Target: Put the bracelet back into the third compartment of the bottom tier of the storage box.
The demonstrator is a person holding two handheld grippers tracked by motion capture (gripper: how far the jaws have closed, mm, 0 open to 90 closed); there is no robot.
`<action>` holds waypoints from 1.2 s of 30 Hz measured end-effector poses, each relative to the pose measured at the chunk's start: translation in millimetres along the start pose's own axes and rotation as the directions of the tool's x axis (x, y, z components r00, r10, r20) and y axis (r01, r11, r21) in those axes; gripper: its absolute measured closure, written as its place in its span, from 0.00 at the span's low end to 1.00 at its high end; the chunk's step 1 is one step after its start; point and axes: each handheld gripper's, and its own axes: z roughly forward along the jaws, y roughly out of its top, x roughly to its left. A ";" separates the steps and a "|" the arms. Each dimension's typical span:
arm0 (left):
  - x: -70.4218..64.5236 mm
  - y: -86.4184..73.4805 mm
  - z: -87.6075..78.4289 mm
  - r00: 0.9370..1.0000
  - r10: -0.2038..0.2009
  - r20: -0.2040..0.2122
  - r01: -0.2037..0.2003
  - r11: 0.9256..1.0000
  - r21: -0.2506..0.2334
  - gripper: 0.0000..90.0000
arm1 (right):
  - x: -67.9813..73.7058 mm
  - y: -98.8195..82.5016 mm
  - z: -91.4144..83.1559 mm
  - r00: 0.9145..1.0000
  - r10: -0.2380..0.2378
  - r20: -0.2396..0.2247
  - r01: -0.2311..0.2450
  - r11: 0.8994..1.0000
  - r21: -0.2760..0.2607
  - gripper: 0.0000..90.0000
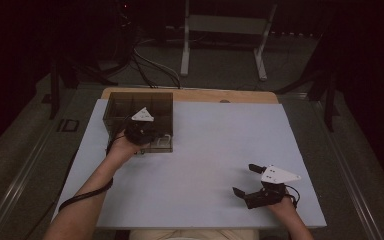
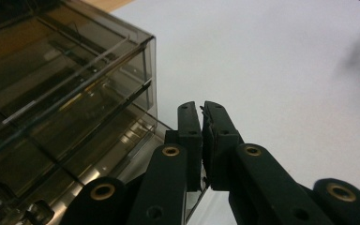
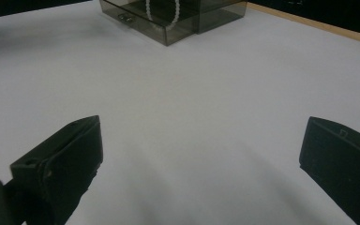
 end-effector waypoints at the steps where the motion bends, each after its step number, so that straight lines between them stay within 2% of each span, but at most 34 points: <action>1: 1.2 -1.0 0.8 1.000 -0.004 -0.006 0.004 1.000 0.000 0.98 | -0.1 -0.1 -0.1 1.000 0.002 0.001 -0.002 1.000 0.000 0.00; 9: 12.1 -9.6 4.6 0.998 -0.052 -0.018 0.052 0.999 0.002 0.98 | -0.1 -0.1 -0.2 1.000 0.001 0.000 -0.001 1.000 0.001 0.00; 14: 15.2 -13.3 7.2 0.998 -0.058 -0.038 0.058 0.998 0.016 0.98 | -0.2 -0.2 -0.2 1.000 0.000 0.001 0.000 1.000 0.002 0.00; 16: 15.4 -14.6 8.6 0.998 -0.053 -0.046 0.054 0.998 0.023 0.98 | -0.1 -0.3 -0.1 1.000 0.000 0.001 0.000 1.000 0.002 0.00; 25: 12.0 -16.9 18.4 0.999 -0.033 -0.029 0.035 0.998 0.061 0.98 | 0.2 -0.3 -0.2 1.000 -0.003 0.001 0.003 1.000 0.005 0.00; 30: 9.4 -15.1 23.7 1.000 -0.012 -0.026 0.014 0.997 0.078 0.98 | 0.4 -0.4 -0.4 1.000 -0.006 0.000 0.006 1.000 0.006 0.00; 36: 9.7 -10.7 33.2 0.999 0.024 -0.031 -0.020 0.993 0.121 0.98 | 1.0 -0.4 0.4 1.000 -0.006 -0.003 0.006 1.000 0.009 0.00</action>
